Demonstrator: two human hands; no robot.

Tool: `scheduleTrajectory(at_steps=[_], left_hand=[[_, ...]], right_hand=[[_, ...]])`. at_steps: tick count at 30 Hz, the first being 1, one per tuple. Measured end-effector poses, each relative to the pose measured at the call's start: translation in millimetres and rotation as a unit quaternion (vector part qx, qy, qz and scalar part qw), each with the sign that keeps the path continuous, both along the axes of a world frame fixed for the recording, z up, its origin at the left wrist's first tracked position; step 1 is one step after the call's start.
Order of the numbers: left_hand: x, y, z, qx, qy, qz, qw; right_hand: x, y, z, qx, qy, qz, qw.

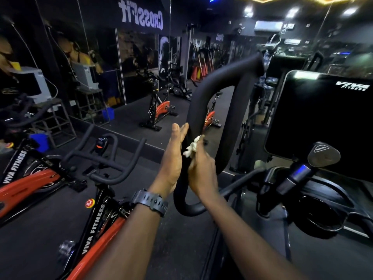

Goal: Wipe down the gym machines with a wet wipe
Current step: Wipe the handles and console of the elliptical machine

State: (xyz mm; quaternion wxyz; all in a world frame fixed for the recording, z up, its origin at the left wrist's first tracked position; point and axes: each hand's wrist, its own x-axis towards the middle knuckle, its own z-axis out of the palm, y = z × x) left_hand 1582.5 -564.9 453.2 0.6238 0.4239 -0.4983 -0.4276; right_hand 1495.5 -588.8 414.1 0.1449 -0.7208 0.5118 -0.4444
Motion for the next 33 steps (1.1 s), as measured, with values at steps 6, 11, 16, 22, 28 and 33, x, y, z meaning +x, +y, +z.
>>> scheduleTrajectory(at_steps=[6, 11, 16, 22, 28, 33], left_hand=[[0.7, 2.7, 2.2, 0.000, -0.006, -0.016, 1.000], [0.8, 2.3, 1.1, 0.001, 0.010, -0.016, 1.000], [3.7, -1.8, -3.6, 0.010, 0.014, -0.014, 1.000], [0.4, 4.3, 3.0, -0.008, 0.017, -0.010, 1.000], [3.2, -3.3, -6.8, 0.005, 0.059, 0.021, 0.998], [0.9, -2.6, -14.3, 0.020, 0.081, 0.055, 0.995]], right_hand=[[2.0, -40.8, 46.2, -0.184, -0.077, -0.073, 0.977], [5.0, -29.2, 32.0, -0.221, -0.127, -0.090, 0.963], [-0.8, 6.7, -12.9, -0.154, -0.056, -0.051, 0.985], [-7.4, -44.7, 97.4, -0.269, -0.001, -0.083, 0.959], [-29.9, 5.4, 2.2, -0.301, 0.328, 0.014, 0.895], [-30.3, -26.9, 67.6, -0.360, 0.365, -0.058, 0.857]])
